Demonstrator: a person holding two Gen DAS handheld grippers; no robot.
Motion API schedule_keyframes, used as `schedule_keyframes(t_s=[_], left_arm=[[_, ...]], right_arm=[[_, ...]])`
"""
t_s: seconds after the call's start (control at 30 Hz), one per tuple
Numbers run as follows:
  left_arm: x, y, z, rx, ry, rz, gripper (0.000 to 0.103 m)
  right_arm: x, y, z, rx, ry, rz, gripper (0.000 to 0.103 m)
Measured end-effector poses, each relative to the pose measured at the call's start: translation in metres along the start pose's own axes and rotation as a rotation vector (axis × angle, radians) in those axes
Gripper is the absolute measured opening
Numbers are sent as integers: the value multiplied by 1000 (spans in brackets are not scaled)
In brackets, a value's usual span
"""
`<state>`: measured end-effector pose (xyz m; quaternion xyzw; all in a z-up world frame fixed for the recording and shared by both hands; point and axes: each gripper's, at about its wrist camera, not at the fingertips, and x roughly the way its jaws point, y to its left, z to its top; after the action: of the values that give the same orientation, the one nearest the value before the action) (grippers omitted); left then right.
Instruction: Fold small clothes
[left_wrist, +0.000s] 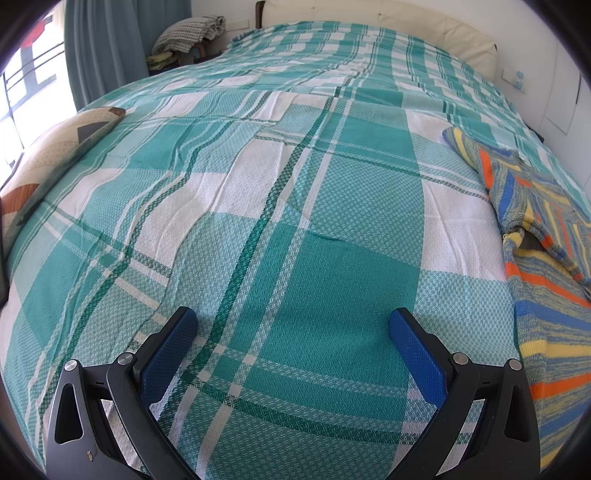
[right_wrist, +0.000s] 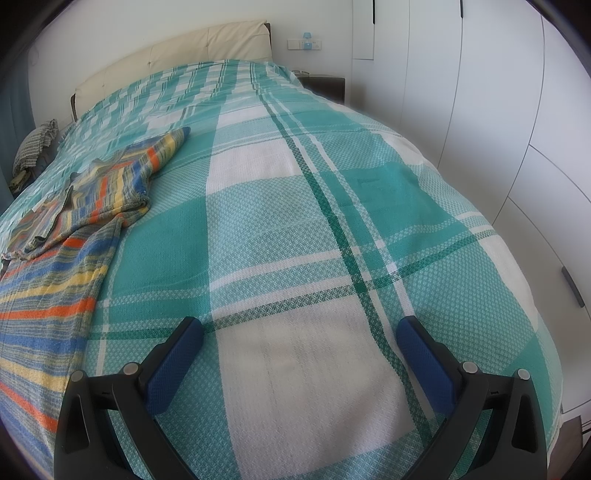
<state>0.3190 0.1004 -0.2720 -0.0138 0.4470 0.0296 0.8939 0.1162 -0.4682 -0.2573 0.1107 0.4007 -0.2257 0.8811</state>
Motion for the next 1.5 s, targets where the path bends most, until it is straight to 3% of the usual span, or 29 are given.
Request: schedule_keyframes(t_s=[1.5], left_arm=[[0, -1, 1, -1, -3, 2, 103]], right_arm=[[2, 0, 2, -5, 4, -8, 103]])
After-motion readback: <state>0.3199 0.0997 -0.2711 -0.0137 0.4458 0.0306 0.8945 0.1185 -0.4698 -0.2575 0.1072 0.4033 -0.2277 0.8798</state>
